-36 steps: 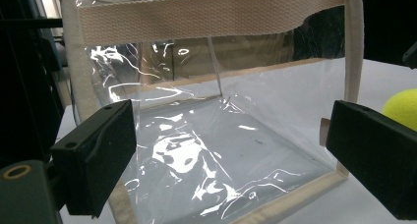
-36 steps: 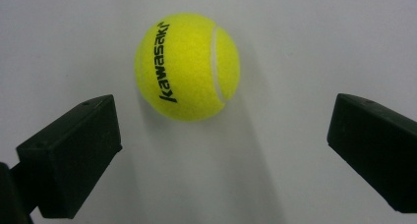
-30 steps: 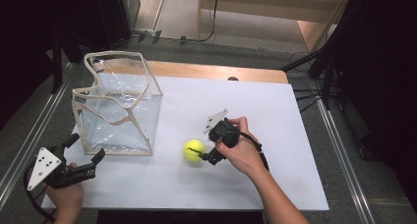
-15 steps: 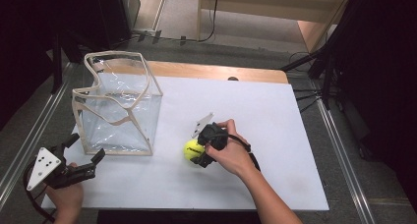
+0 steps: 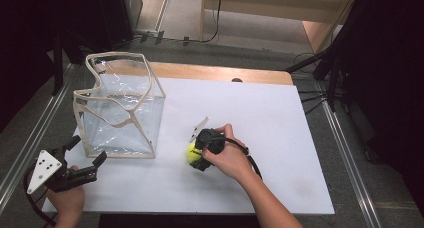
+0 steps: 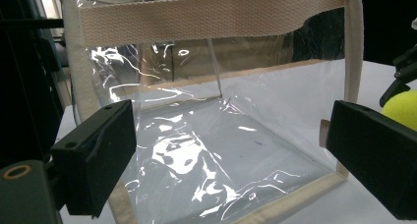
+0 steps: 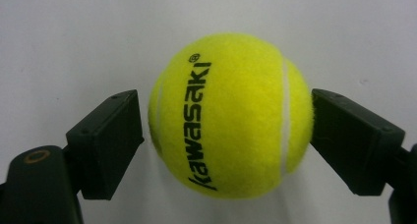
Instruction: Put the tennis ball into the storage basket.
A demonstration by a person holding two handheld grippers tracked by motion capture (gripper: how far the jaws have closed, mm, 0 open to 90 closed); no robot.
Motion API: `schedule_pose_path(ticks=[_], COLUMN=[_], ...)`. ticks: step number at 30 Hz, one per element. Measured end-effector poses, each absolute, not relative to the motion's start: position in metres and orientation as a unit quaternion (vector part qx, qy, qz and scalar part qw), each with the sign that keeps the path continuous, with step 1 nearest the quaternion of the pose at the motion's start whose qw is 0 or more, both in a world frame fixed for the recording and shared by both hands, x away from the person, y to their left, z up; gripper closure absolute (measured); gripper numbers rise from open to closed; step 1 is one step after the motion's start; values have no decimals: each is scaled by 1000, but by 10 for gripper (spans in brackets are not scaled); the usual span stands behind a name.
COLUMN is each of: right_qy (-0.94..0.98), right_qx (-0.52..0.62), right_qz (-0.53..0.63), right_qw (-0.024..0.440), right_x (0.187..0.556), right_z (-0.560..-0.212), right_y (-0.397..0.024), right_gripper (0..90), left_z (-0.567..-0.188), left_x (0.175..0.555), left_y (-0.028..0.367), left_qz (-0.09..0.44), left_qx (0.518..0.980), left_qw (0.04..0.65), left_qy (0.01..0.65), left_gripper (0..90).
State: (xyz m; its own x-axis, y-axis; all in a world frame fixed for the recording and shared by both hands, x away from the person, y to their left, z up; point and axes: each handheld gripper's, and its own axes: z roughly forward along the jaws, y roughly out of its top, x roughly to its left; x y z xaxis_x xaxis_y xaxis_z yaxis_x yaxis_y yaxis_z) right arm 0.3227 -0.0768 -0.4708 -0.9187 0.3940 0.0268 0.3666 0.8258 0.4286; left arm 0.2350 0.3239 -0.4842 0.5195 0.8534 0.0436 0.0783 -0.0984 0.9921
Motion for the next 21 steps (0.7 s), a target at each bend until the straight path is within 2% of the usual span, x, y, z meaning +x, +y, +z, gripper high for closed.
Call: schedule_pose_path(ticks=[4, 5, 6, 21], right_qy=[958, 959, 957, 958], right_qx=[195, 193, 202, 197], right_qz=[209, 207, 205, 208], right_qw=[35, 35, 41, 28], right_x=[323, 323, 323, 327], right_z=[-474, -475, -476, -475], right_y=[-73, -73, -72, -72], right_gripper=[139, 160, 225, 237], left_z=[-484, -484, -484, -484], left_x=[235, 235, 235, 236], left_y=[324, 324, 324, 324], left_qz=[339, 339, 339, 339], left_qx=[659, 659, 658, 658], left_qw=[571, 571, 572, 572], left_qy=[353, 353, 352, 354], left_gripper=[54, 54, 54, 54])
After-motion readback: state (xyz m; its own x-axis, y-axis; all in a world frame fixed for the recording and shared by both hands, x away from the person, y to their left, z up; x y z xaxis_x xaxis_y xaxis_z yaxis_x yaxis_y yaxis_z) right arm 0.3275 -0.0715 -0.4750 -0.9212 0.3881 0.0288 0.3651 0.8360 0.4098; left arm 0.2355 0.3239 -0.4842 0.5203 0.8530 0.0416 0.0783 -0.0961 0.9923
